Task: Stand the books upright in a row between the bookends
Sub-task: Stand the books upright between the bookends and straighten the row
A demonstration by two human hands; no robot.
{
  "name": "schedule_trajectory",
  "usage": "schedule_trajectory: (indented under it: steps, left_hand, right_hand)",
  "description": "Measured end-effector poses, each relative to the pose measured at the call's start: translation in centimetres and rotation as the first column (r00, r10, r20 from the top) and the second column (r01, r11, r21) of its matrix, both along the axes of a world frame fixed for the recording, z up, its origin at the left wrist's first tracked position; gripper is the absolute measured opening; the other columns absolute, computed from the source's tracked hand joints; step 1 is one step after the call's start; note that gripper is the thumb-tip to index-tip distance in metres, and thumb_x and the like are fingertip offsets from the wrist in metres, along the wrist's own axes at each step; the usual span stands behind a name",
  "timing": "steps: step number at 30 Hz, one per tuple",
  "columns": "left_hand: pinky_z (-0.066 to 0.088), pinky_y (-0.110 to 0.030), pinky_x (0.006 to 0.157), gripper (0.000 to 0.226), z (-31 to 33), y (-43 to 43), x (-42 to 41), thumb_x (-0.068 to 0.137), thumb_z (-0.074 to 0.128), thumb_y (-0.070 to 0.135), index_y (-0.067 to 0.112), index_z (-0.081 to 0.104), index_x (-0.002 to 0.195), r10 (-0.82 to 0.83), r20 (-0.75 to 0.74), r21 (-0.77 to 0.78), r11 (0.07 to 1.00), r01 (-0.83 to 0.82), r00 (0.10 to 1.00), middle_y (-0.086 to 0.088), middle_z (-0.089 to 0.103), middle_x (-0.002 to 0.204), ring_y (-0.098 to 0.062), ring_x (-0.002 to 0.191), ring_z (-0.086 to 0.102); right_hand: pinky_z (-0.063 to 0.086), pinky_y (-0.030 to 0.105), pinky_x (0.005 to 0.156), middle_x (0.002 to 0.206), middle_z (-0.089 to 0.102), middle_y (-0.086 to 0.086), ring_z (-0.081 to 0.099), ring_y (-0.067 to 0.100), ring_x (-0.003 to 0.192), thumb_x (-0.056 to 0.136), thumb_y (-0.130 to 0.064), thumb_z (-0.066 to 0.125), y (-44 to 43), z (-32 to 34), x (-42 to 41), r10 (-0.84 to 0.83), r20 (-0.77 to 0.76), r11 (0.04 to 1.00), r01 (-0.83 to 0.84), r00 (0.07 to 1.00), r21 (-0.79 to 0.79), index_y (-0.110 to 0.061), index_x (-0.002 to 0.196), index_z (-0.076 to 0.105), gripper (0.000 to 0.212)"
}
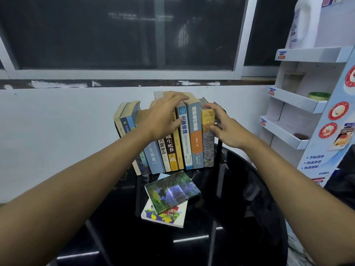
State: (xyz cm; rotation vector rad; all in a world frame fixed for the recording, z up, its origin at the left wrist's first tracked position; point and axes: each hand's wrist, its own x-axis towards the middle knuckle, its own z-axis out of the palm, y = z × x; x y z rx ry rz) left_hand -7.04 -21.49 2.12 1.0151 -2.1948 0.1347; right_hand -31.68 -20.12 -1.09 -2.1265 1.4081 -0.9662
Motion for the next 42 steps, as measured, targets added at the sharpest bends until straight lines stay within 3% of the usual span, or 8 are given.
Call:
schedule_trajectory:
  steps: [3,6,10,14,18,26,38,42]
  left_hand:
    - [0.046,-0.033,0.106,0.061,0.5,0.4,1.6,0.092,0.071,0.020,0.026,0.044,0.147,-0.053,-0.023,0.010,0.999,0.053,0.998,0.004,0.046,0.146,-0.011,0.130,0.046]
    - [0.041,-0.024,0.104,0.065,0.8,1.0,3.0,0.091,0.073,0.020,0.026,0.042,0.147,-0.054,-0.036,0.001,0.999,0.054,0.998,0.004,0.046,0.145,-0.005,0.125,0.045]
    - [0.043,-0.043,0.112,0.069,0.5,1.5,4.7,0.089,0.075,0.029,0.026,0.041,0.148,0.007,-0.049,0.004,1.000,-0.007,0.999,0.004,0.047,0.147,-0.014,0.135,0.044]
    - [0.030,-0.057,0.118,0.072,-0.2,2.3,5.6,0.088,0.075,0.037,0.027,0.040,0.150,0.108,-0.045,-0.019,0.994,-0.109,0.993,0.003,0.046,0.151,-0.020,0.139,0.040]
    - [0.009,-0.056,0.125,0.076,-0.9,2.2,5.6,0.089,0.072,0.046,0.026,0.036,0.153,0.211,0.002,-0.027,0.977,-0.210,0.978,0.003,0.041,0.156,-0.018,0.146,0.033]
    - [-0.003,-0.064,0.121,0.077,-1.1,1.6,5.7,0.088,0.071,0.051,0.029,0.036,0.153,0.295,0.026,-0.051,0.955,-0.293,0.955,0.006,0.042,0.157,-0.017,0.147,0.032]
    - [0.005,-0.069,0.120,0.069,-1.8,0.9,5.7,0.089,0.073,0.044,0.038,0.039,0.149,0.254,0.000,-0.016,0.967,-0.254,0.967,0.008,0.051,0.151,-0.022,0.142,0.043]
    - [0.005,-0.066,0.120,0.065,-2.0,0.6,5.5,0.087,0.072,0.047,0.039,0.042,0.144,0.253,-0.038,0.010,0.968,-0.252,0.967,0.009,0.056,0.146,-0.026,0.140,0.046]
  right_hand:
    - [0.046,0.042,0.109,0.151,0.046,-0.008,0.048,0.012,0.135,0.104,-0.010,0.054,0.9,-0.3,0.1,0.004,-0.038,1.000,-0.005,0.999,-0.019,-0.050,0.156,0.006,0.081]
    - [0.035,0.047,0.118,0.161,0.030,-0.008,0.037,0.014,0.143,0.100,-0.022,0.062,1.3,-0.7,0.2,-0.061,-0.067,0.993,0.054,0.996,-0.101,-0.040,0.158,0.001,0.086]
    - [0.033,0.039,0.117,0.156,0.027,-0.003,0.029,0.014,0.145,0.098,-0.031,0.063,2.6,-0.2,1.0,-0.176,-0.031,0.927,0.155,0.984,-0.340,-0.028,0.157,0.019,0.074]
    - [0.036,0.034,0.111,0.151,0.033,-0.005,0.028,0.008,0.137,0.097,-0.029,0.064,4.0,1.1,3.3,-0.152,-0.097,0.873,0.088,0.984,-0.480,-0.023,0.153,0.031,0.066]
    - [0.033,0.040,0.114,0.150,0.038,-0.008,0.029,0.010,0.137,0.097,-0.037,0.063,3.9,2.2,6.0,-0.162,-0.213,0.866,0.035,0.964,-0.499,-0.025,0.153,0.033,0.065]
    - [0.021,0.046,0.109,0.152,0.039,-0.009,0.024,0.013,0.140,0.098,-0.043,0.058,2.8,3.1,9.9,-0.248,-0.363,0.854,0.026,0.898,-0.519,-0.027,0.153,0.035,0.061]
    - [0.019,0.044,0.100,0.154,0.036,-0.011,0.024,0.013,0.137,0.094,-0.034,0.058,0.8,2.1,11.2,-0.321,-0.404,0.855,0.079,0.857,-0.513,-0.031,0.153,0.031,0.064]
    - [0.019,0.042,0.098,0.147,0.043,-0.009,0.026,0.013,0.136,0.092,-0.027,0.055,0.6,2.1,11.3,-0.330,-0.357,0.841,0.101,0.873,-0.532,-0.028,0.146,0.039,0.056]
